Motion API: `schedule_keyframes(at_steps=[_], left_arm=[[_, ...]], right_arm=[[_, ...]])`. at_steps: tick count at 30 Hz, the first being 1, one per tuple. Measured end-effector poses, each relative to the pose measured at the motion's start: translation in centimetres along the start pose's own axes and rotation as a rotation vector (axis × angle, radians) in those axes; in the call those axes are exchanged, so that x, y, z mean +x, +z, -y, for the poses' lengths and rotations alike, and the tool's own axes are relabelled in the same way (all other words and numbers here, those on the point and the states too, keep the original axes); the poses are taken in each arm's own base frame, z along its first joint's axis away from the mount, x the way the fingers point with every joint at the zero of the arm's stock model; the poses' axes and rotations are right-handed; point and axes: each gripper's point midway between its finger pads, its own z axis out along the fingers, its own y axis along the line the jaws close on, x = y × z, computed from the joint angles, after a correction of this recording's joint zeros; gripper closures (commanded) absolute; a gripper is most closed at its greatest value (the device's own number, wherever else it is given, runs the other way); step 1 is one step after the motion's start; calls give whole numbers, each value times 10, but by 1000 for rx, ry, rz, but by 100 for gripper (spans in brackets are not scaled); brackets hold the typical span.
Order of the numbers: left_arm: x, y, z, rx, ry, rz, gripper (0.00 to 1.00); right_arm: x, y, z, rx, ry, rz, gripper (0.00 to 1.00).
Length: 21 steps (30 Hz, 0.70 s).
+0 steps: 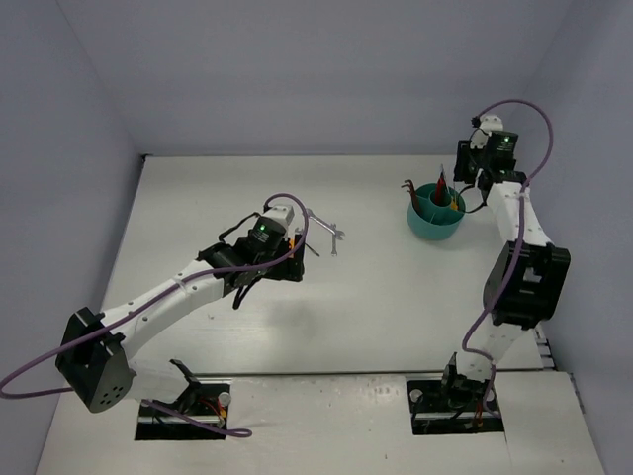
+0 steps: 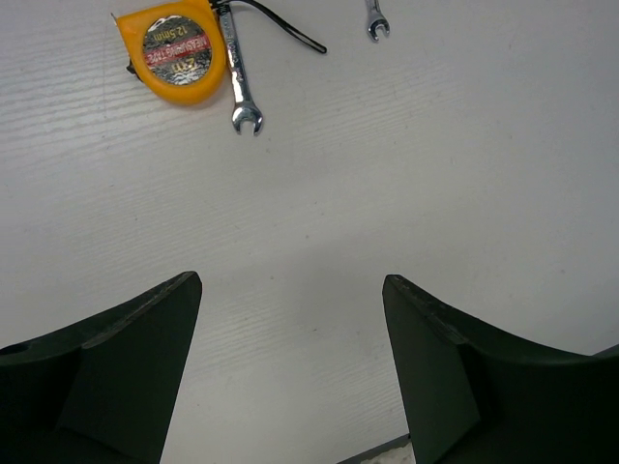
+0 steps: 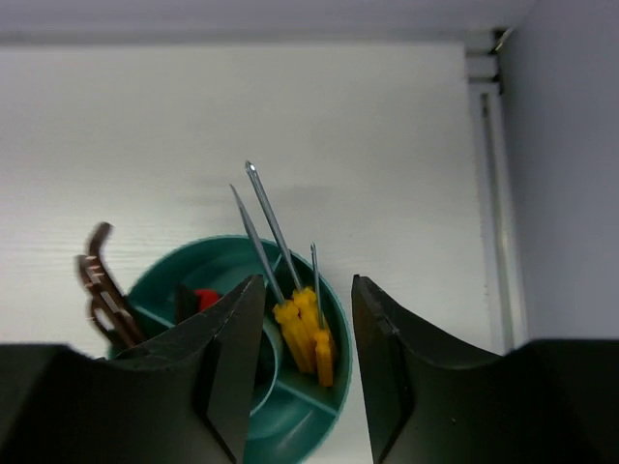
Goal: Sort the tools into containers
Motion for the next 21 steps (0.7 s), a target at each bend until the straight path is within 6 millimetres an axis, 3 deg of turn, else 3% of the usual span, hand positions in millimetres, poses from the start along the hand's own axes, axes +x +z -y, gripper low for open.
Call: schedule_keyframes(at_steps=[3,7,8,10,12,15,18,21], left_arm=[[4,-1,-6,-27,0,-12,27],[9,-1,-13,-62,-5,-33,27],[10,-1,-15,-70,-10,-37,27],[12,0,-18,-84,-20,-46,27],[13,1,-21,-99,-28,-54,27],[15,0,-25,-115,-39,-62,27],[17,-2,-29,-127,-46,-69,27],[16,-8,-30,-127,-51,-65,27]], right_arm=[[-41,-46,0,30,37,113,59],[-87,-115,-18,11,100,279,58],[-94,-129,-30,-9,107,309,58],[-99,-149,-73,-94,93,334,59],[-92,-159,-130,-227,48,319,58],[-59,-160,-207,-406,-45,220,54],[-17,-146,-257,-498,-156,91,52],[28,-119,-295,-559,-257,-45,51]])
